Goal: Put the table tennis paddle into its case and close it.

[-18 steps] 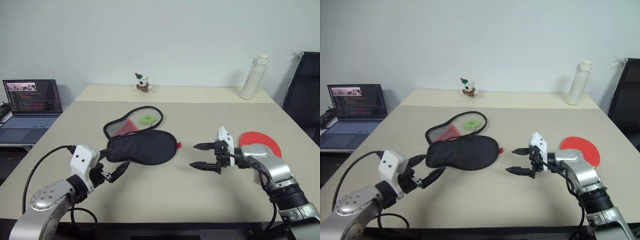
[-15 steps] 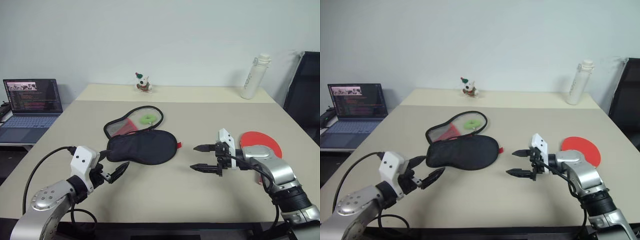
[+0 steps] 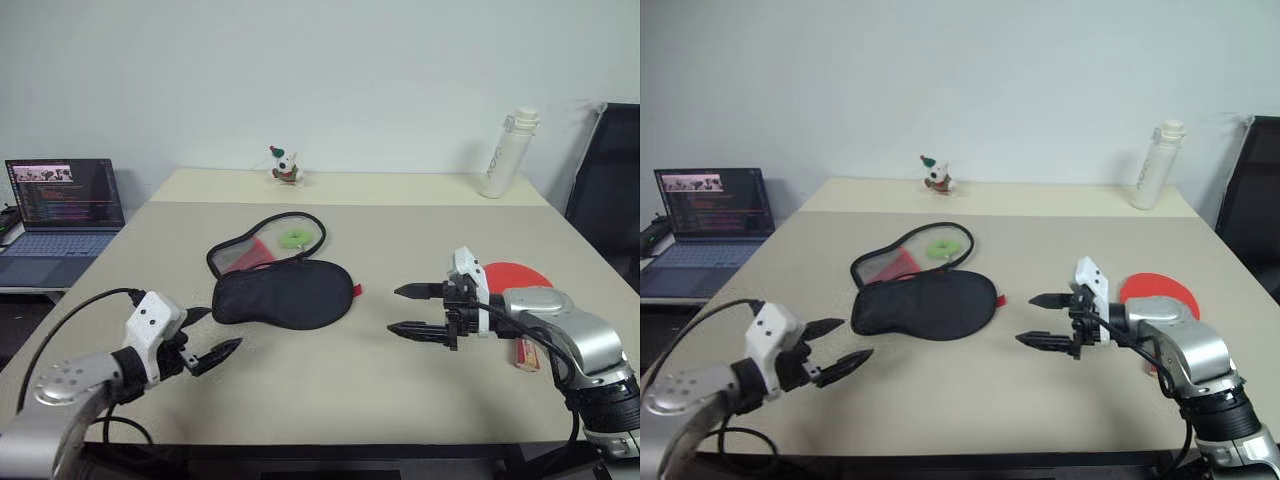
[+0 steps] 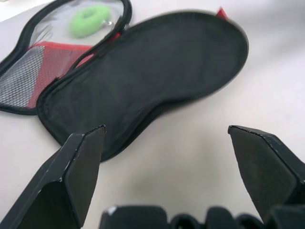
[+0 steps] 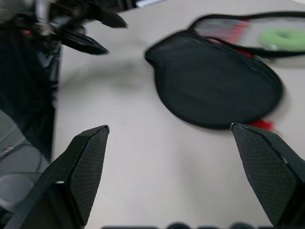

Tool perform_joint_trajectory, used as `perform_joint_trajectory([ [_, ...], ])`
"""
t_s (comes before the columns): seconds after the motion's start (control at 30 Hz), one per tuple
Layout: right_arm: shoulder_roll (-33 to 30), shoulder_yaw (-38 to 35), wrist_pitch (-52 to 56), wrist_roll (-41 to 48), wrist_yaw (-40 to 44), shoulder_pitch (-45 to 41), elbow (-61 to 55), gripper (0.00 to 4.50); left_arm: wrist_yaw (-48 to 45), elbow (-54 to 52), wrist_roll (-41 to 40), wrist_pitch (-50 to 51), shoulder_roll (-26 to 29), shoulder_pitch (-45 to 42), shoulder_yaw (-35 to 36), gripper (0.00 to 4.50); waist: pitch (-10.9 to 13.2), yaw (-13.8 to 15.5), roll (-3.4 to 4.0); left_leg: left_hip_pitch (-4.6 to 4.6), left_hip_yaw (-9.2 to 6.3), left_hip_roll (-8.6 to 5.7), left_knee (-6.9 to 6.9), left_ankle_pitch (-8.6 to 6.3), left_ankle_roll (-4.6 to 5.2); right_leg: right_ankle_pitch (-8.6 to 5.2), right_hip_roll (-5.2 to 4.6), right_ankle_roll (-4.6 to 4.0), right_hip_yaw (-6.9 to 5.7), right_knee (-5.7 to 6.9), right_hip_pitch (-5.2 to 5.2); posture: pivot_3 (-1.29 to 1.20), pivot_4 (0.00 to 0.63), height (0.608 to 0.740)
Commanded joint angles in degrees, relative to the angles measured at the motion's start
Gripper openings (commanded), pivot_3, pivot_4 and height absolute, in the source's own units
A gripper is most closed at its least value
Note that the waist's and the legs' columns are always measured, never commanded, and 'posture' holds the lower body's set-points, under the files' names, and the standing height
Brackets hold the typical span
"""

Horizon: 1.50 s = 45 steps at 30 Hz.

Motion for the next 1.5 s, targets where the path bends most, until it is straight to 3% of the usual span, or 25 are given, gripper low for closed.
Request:
perform_joint_trajectory([
  [0.03, -0.2, -0.5, 4.7, 3.0, -2.7, -2.6, -5.4, 4.50, -3.0, 9.2, 4.2, -6.0, 1.0, -5.9, -3.3, 4.48, 0.0, 0.1, 0.00, 0.00, -0.01, 0.00, 0.00, 0.00, 0.00, 0.00, 0.00, 0.00, -0.03, 0.01, 0.00, 0.00, 0.150, 0.740],
  [0.27, 0.7, -1.6, 6.9, 5.1, -6.2, -2.5, -8.6, 4.50, -7.7, 33.4, 13.6, -17.7, -2.2, -24.1, -14.3, 4.48, 0.0, 0.6, -0.07, -0.12, -0.04, -0.01, 0.05, 0.00, 0.03, 0.01, 0.00, 0.00, -0.12, 0.00, -0.07, 0.00, 0.150, 0.740],
  [0.57, 1.1, -2.2, 1.9, 3.7, -8.4, 1.4, -7.9, 4.50, -14.6, 49.6, 18.0, -25.6, -5.3, -34.1, -19.7, 4.48, 0.0, 0.3, -0.08, -0.58, 0.23, -0.01, 0.19, 0.07, -0.07, 0.00, 0.04, 0.02, 0.18, 0.40, -0.83, 0.00, 0.150, 0.740],
  [0.67, 1.3, -2.3, 1.0, 3.7, -9.3, 2.3, -8.0, 4.50, -16.9, 51.1, 18.8, -27.1, -5.0, -34.7, -20.3, 3.85, 0.0, 0.2, -0.08, -0.57, 0.29, 0.00, 0.23, 0.05, -0.02, 0.00, 0.04, 0.02, 0.23, 0.57, -0.90, 0.00, 0.150, 0.740],
  [0.97, 1.8, -2.2, 0.9, 4.4, -12.0, 2.2, -8.0, 4.50, -23.6, 43.6, 16.7, -22.5, -3.5, -30.1, -20.0, 0.52, 0.0, 0.0, -0.08, -0.52, 0.31, 0.01, 0.30, 0.05, 0.01, -0.02, 0.04, 0.01, 0.27, 0.87, -0.97, 0.00, 0.150, 0.740],
  [1.03, 1.9, -2.2, 1.1, 4.5, -12.3, 1.7, -7.8, 4.50, -21.4, 41.5, 15.4, -19.3, -4.9, -29.8, -18.8, 0.01, 0.0, 0.0, -0.08, -0.52, 0.31, 0.01, 0.31, 0.05, 0.01, -0.02, 0.03, 0.01, 0.28, 0.87, -0.97, 0.00, 0.150, 0.740],
  [1.13, 1.7, -2.5, 1.4, 4.7, -12.7, 1.1, -7.5, 4.50, -17.9, 35.9, 14.0, -13.4, -7.1, -29.7, -18.2, 0.01, 0.0, 0.1, -0.08, -0.52, 0.31, 0.01, 0.32, 0.05, 0.02, -0.02, 0.03, 0.01, 0.27, 0.87, -0.96, 0.00, 0.150, 0.740],
  [1.3, 0.3, -3.4, 2.0, 4.7, -12.7, -0.1, -6.4, 4.50, -7.8, 19.0, 9.1, 6.2, -16.3, -30.4, -18.8, 0.01, 0.0, 0.8, -0.13, -0.59, 0.21, -0.01, 0.48, 0.06, 0.04, -0.02, 0.00, 0.03, 0.21, 0.89, -0.88, 0.00, 0.150, 0.740],
  [1.5, -1.7, -3.7, 1.9, 4.2, -11.6, -1.0, -5.3, 4.50, -1.7, 18.7, 9.6, 12.9, -24.9, -36.0, -23.0, 0.01, 0.0, 0.7, -0.13, -0.57, 0.13, -0.01, 0.61, 0.13, -0.07, -0.03, 0.09, 0.04, 0.23, 0.98, -0.84, 0.00, 0.150, 0.740],
])
